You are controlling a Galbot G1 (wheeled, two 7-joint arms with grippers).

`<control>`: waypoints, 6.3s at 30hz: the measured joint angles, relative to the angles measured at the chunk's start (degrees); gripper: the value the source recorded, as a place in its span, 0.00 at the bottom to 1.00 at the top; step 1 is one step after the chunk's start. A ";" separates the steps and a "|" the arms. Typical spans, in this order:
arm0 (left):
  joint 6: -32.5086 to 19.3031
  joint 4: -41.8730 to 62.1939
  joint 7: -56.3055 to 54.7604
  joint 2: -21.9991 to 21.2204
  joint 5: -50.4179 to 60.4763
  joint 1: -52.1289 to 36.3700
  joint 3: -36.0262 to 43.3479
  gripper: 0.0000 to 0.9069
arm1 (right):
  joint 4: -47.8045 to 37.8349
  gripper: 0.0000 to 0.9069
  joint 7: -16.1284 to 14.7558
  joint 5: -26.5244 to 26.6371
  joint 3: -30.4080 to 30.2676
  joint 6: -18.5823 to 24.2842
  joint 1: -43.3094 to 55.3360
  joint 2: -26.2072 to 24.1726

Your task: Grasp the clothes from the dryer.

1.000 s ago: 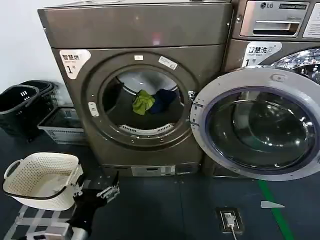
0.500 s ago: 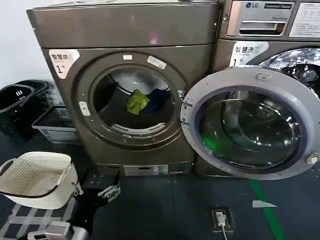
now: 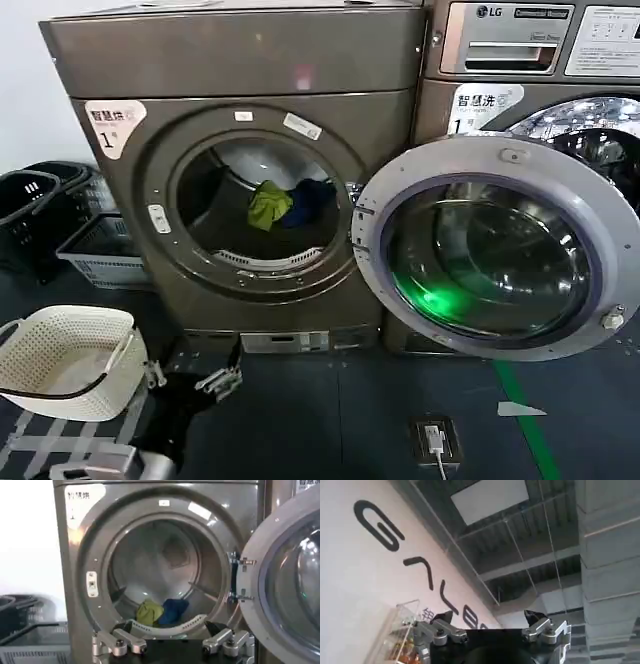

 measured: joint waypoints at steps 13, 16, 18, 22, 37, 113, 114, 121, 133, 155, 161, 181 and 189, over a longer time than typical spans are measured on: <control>-0.05 0.72 0.08 0.30 -0.48 -1.18 0.30 1.00 | 0.45 1.00 -0.59 1.91 2.30 -1.42 -0.97 -0.26; -0.05 0.91 0.10 0.23 -0.50 -1.37 0.36 1.00 | 0.47 1.00 -0.76 2.05 2.36 -1.51 -0.97 -0.26; -0.07 1.01 0.10 0.22 -0.50 -1.38 0.36 1.00 | 0.48 1.00 -0.84 2.11 2.37 -1.55 -0.97 -0.26; -0.09 1.02 0.10 0.26 -0.50 -1.33 0.22 1.00 | 0.54 1.00 -0.98 2.16 2.33 -1.65 -0.81 -0.21; -0.21 1.21 0.09 0.36 -0.47 -1.13 -0.04 1.00 | 1.03 1.00 -1.11 2.07 1.40 -1.76 -0.17 0.20; -0.47 1.88 -0.03 0.34 -0.63 -1.77 -0.21 1.00 | 1.63 1.00 -2.26 2.01 1.67 -2.16 -0.27 0.48; -0.47 1.87 -0.03 0.36 -0.63 -1.75 -0.21 1.00 | 1.64 1.00 -2.29 2.02 1.68 -2.16 -0.28 0.49; -0.57 1.96 -0.07 0.51 -0.63 -1.81 -0.28 1.00 | 2.09 1.00 -1.94 2.21 1.86 -2.06 -0.58 0.65; -3.67 10.09 -1.59 2.88 -2.24 -6.98 -1.10 1.00 | 2.07 1.00 -1.25 1.97 3.56 -2.68 -1.62 -0.01; -9.42 39.45 -3.12 4.43 -6.18 -34.18 2.04 1.00 | 1.93 1.00 -1.45 1.80 6.87 -3.69 -3.89 -0.29; -10.20 47.80 -3.25 4.52 -6.20 -42.26 2.74 1.00 | 1.89 1.00 -1.48 1.80 7.23 -3.72 -4.06 -0.03; -12.90 68.86 -3.20 3.97 -3.81 -59.86 4.33 1.00 | 1.42 1.00 -1.65 1.74 7.49 -3.76 -4.04 -0.32; -13.89 77.71 -2.78 3.76 -2.37 -66.09 5.00 1.00 | 1.26 1.00 -1.71 1.75 7.39 -3.74 -3.69 -0.22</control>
